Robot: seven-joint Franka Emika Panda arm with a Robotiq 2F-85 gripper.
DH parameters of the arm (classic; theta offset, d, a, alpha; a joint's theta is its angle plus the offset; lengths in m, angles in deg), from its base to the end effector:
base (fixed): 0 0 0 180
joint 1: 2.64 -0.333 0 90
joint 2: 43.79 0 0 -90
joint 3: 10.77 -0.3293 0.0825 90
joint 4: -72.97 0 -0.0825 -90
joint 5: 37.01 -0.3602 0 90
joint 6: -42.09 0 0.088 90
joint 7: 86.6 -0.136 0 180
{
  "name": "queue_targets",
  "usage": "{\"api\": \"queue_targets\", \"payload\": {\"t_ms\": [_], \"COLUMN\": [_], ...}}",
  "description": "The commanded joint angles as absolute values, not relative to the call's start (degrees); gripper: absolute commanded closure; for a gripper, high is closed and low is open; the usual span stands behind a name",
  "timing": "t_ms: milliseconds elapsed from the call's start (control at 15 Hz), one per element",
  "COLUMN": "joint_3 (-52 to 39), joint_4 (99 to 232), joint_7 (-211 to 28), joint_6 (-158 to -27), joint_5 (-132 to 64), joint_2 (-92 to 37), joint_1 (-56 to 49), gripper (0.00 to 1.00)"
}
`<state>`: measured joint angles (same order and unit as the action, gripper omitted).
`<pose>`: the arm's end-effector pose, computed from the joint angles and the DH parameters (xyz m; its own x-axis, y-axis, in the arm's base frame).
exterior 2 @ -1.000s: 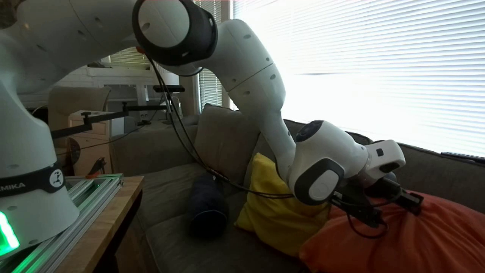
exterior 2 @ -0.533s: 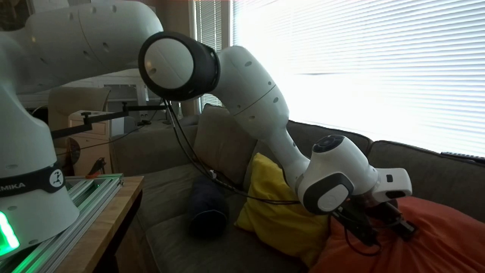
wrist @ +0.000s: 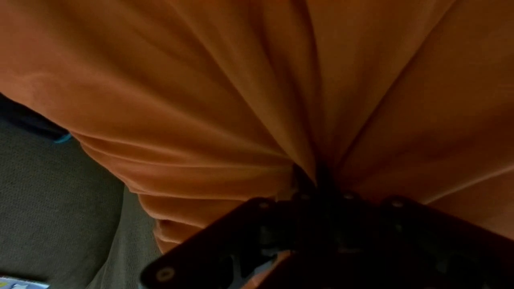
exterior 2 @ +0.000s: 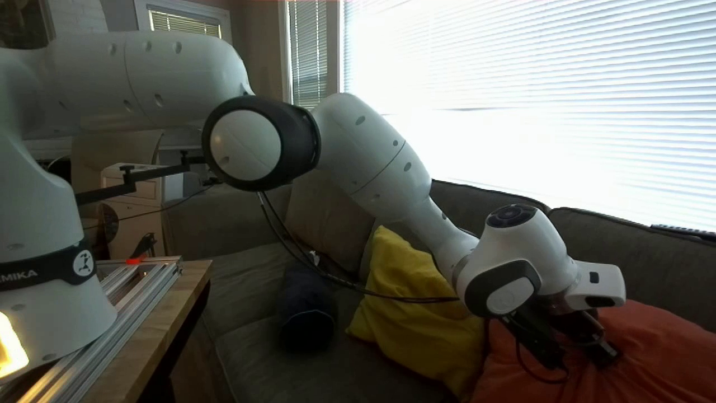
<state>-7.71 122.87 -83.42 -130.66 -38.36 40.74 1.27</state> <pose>0.8006 -0.0762 0.0375 0.7866 0.0074 0.6174 -0.0461 -0.9964 0.0707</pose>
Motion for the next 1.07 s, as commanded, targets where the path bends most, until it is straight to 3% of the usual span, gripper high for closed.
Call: {"api": "queue_targets", "payload": {"t_ms": [0,600,1000], "joint_3": [-9.27,-4.84,-3.18], "joint_4": [118.37,122.65,128.1], "joint_7": [-86.1,-97.07,-100.45], "joint_6": [-125.81,-113.73,-111.0], "joint_5": [-38.83,-38.8,-38.51], "joint_2": [41.29,34.62,30.7], "joint_1": [1.01,-2.37,-4.32], "gripper": [0.64,0.03,0.0]}}
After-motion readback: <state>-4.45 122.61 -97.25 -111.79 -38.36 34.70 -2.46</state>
